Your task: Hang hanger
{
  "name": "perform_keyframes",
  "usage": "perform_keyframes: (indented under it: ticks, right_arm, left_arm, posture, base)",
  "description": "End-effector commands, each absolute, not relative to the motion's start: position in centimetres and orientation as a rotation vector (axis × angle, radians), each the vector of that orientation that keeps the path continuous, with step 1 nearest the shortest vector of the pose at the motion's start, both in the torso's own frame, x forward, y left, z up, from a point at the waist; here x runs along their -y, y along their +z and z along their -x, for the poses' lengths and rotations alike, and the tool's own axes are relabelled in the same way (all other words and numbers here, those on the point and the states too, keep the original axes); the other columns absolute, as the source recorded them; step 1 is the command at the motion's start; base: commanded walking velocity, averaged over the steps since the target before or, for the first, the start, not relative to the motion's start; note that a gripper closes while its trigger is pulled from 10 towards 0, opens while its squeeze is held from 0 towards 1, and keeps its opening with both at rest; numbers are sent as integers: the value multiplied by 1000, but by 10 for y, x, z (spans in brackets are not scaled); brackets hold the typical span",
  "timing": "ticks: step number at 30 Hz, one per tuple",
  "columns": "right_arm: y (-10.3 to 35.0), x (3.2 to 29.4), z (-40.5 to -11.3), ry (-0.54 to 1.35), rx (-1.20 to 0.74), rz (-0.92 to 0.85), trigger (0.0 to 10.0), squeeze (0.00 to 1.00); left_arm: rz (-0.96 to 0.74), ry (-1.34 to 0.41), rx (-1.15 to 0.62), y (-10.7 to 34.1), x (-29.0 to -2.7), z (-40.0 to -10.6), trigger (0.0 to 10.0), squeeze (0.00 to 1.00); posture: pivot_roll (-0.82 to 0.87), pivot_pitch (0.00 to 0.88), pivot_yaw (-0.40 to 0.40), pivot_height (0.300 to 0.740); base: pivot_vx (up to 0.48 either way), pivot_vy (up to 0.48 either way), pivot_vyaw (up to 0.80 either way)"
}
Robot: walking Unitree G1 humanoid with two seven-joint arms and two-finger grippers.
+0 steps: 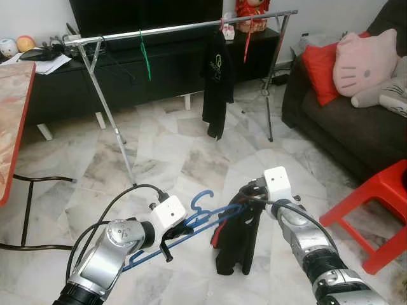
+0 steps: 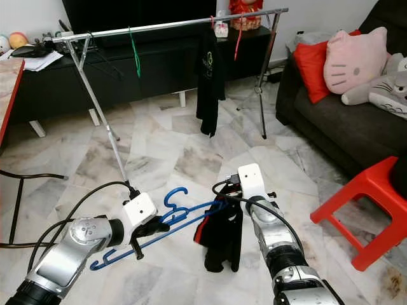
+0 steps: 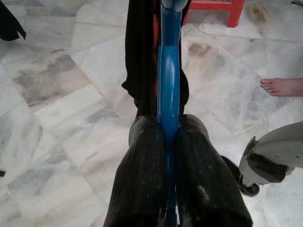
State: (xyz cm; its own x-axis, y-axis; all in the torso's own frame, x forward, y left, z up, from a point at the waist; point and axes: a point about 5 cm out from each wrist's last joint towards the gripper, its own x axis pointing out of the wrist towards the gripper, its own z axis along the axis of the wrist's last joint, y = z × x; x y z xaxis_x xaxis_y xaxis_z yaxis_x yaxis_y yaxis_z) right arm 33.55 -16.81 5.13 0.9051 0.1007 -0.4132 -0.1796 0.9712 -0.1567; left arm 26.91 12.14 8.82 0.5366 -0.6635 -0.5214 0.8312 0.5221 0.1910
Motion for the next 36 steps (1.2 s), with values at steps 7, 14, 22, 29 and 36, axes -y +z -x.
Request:
perform_keyframes:
  ticks: [7, 14, 22, 29, 36]
  right_arm:
    - [57, 171, -336, 146, -400, 181, 10000, 0]
    - [58, 167, -336, 162, -406, 133, 10000, 0]
    - [58, 167, -335, 166, -411, 143, 10000, 0]
    - [56, 164, -334, 171, -417, 140, 10000, 0]
    - [52, 165, -331, 167, -433, 170, 10000, 0]
  left_arm:
    - [-369, -954, -432, 90, -122, -265, 10000, 0]
    - [-364, -985, -432, 89, -117, -261, 10000, 0]
    - [-343, -944, -411, 91, -113, -266, 10000, 0]
    - [-348, -925, -410, 90, -111, -269, 10000, 0]
    - [-355, -1053, -404, 94, -103, -256, 10000, 0]
  posture:
    - [-78, 0, -36, 740]
    - [-79, 0, -38, 740]
    - [-76, 0, -41, 740]
    - [-76, 0, -41, 740]
    - [-72, 0, -45, 740]
  base:
    - [0, 0, 0]
    - [0, 0, 0]
    - [0, 0, 0]
    - [0, 0, 0]
    - [0, 0, 0]
